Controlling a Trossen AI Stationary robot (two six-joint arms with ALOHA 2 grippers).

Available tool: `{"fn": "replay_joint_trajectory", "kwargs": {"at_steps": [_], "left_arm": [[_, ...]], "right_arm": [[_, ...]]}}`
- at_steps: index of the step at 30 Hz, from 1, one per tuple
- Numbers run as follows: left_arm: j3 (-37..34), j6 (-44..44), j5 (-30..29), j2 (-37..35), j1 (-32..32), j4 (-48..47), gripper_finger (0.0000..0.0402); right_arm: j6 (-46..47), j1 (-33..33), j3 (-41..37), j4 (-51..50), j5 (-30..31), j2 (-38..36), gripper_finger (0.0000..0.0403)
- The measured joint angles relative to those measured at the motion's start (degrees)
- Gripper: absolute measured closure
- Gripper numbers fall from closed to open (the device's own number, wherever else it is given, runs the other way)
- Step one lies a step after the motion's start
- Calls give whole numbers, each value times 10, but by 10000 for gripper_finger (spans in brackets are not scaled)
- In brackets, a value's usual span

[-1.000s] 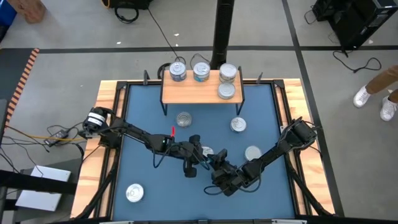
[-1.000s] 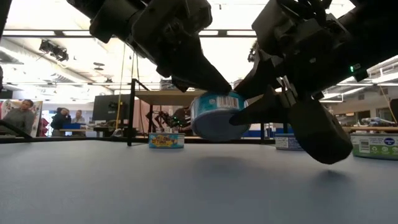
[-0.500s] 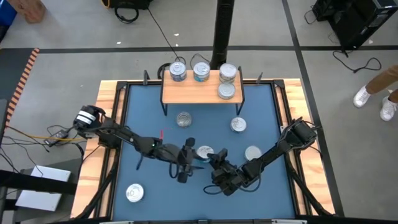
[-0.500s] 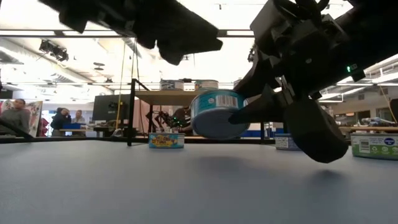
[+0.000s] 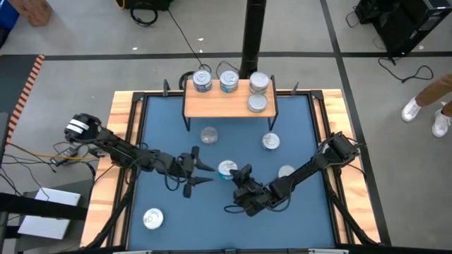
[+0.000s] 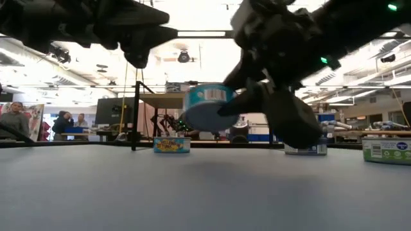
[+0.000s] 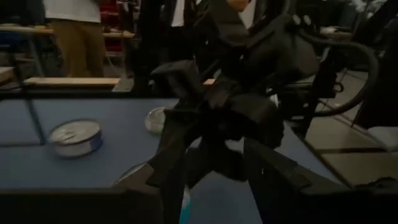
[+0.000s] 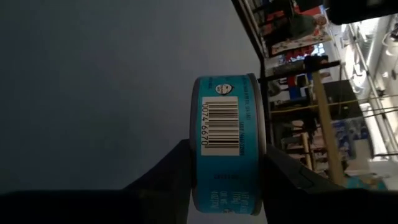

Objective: Stack canned seafood by type on shelf
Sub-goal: Put the light blue tuna can on the shelf aligned with the other light blue tuna can

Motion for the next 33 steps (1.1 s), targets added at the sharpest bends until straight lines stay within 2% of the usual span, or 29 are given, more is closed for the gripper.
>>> {"fn": "replay_joint_trajectory", "kwargs": {"at_steps": [8,15,24,29,33], "left_arm": [[-56,14,-22,-63,4,9,238],[-59,31,-22,-80,6,13,238],[-59,45,-24,-83,6,13,238],[-59,45,-19,-83,6,17,239],[-59,43,-19,-83,6,16,239]], "right_arm": [[-98,-27,67,-25,3,0,260],[-186,-58,125,-68,17,-9,260],[-244,-119,135,-80,-4,-98,260],[-304,-173,135,-79,-28,-110,260],[-309,-215,135,-84,-37,-109,260]]}}
